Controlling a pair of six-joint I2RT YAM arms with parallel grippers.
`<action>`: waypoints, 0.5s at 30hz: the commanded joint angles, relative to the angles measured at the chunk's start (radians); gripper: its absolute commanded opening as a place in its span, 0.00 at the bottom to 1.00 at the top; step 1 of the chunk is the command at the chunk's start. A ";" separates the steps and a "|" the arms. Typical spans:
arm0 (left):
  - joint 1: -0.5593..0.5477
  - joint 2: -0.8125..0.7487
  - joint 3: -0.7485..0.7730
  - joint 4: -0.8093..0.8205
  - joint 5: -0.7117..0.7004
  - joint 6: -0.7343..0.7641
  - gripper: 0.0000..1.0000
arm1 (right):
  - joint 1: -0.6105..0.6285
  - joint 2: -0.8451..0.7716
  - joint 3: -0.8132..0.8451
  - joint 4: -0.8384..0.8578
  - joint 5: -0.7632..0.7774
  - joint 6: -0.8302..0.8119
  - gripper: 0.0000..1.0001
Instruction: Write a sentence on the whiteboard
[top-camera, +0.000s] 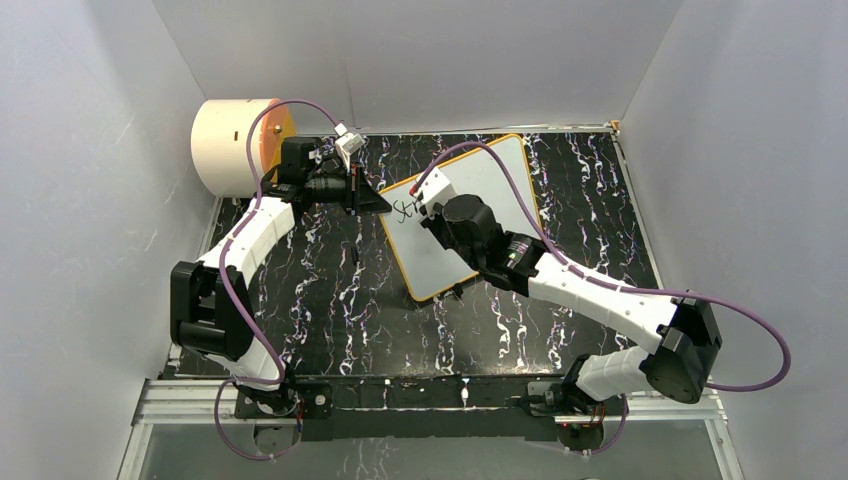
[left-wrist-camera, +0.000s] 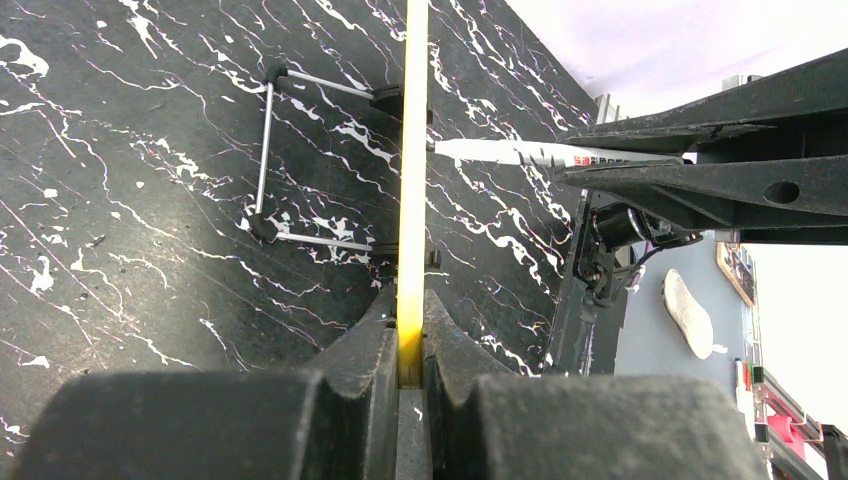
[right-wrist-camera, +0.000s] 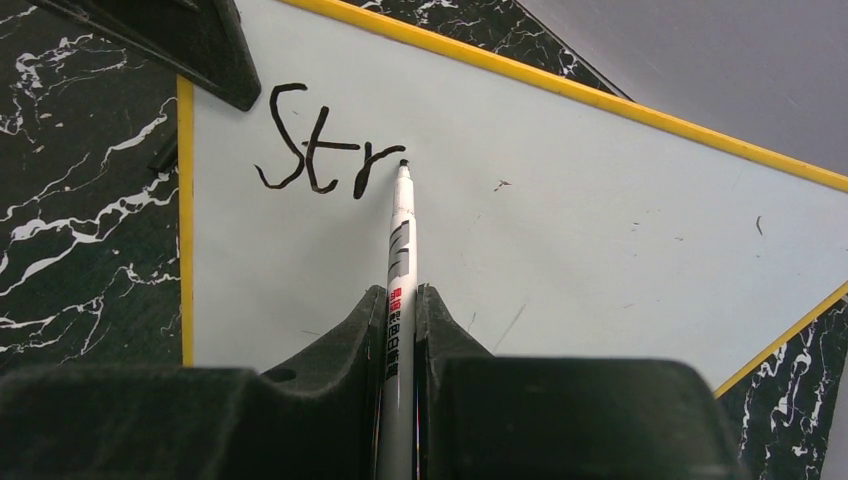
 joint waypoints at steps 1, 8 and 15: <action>-0.003 -0.026 -0.017 -0.032 0.008 0.024 0.00 | -0.004 0.000 0.004 0.023 -0.019 0.016 0.00; -0.002 -0.026 -0.016 -0.033 0.008 0.025 0.00 | -0.005 -0.002 0.008 -0.021 -0.034 0.017 0.00; -0.003 -0.025 -0.017 -0.033 0.008 0.025 0.00 | -0.005 -0.012 0.002 -0.062 -0.028 0.020 0.00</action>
